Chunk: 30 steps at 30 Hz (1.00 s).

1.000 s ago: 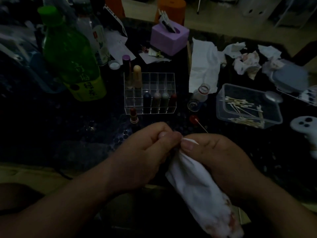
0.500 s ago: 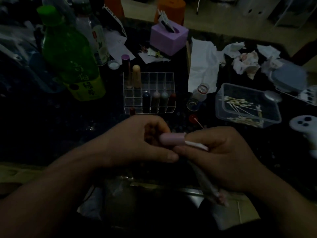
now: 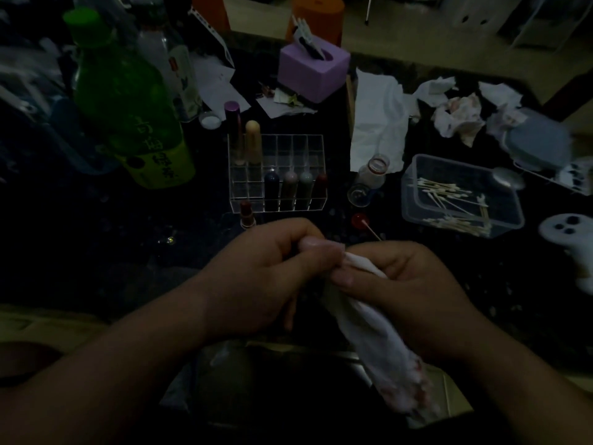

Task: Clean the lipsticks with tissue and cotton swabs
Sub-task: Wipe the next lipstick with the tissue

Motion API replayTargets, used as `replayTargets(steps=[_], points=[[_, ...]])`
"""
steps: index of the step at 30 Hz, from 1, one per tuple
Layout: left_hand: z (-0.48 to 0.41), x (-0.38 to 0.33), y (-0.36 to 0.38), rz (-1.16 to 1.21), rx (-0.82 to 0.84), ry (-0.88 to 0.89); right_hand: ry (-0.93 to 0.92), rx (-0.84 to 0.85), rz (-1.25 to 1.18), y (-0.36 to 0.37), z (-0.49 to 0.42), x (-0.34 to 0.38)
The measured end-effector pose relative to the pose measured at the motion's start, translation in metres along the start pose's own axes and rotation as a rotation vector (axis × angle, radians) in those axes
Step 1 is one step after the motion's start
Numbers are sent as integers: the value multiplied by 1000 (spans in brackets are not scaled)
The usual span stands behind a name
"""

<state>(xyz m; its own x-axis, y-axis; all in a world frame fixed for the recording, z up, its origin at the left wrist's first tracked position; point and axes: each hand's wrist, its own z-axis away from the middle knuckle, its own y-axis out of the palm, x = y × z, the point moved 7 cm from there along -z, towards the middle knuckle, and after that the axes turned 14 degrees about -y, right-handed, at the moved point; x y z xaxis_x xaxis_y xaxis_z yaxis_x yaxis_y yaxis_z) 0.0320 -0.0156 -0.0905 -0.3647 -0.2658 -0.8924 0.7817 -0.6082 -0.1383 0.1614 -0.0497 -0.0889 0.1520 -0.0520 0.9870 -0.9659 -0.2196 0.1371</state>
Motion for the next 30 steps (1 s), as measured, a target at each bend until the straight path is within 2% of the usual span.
replayTargets(steps=[3,6,7,9,11,12,15,17,19,21,24,27,30], points=[[5,-8,-9,-321,-175,282,263,24,-372,11,4,-12],[10,-17,-16,-625,-316,477,309,75,-621,20,3,-7],[12,-19,-18,-668,-353,520,295,81,-597,20,2,-6],[16,-20,-16,-705,-397,571,231,39,-304,11,-1,-6],[13,-17,-14,-599,-357,504,107,-18,34,0,-5,2],[8,-13,-15,-468,-287,391,39,-22,129,-3,-7,7],[-3,9,-9,31,102,-65,-176,37,379,-4,-7,21],[1,16,3,255,294,-289,-278,81,465,-3,-4,24],[3,19,8,310,319,-416,-307,109,454,-1,-3,24],[1,19,10,332,273,-411,-292,98,441,0,-2,22],[-2,12,8,402,202,-282,-174,44,302,-3,-3,19],[-4,7,-2,297,62,-148,-10,32,31,0,-4,12],[0,-4,-11,152,-51,-27,189,-15,-339,7,-2,-1]])
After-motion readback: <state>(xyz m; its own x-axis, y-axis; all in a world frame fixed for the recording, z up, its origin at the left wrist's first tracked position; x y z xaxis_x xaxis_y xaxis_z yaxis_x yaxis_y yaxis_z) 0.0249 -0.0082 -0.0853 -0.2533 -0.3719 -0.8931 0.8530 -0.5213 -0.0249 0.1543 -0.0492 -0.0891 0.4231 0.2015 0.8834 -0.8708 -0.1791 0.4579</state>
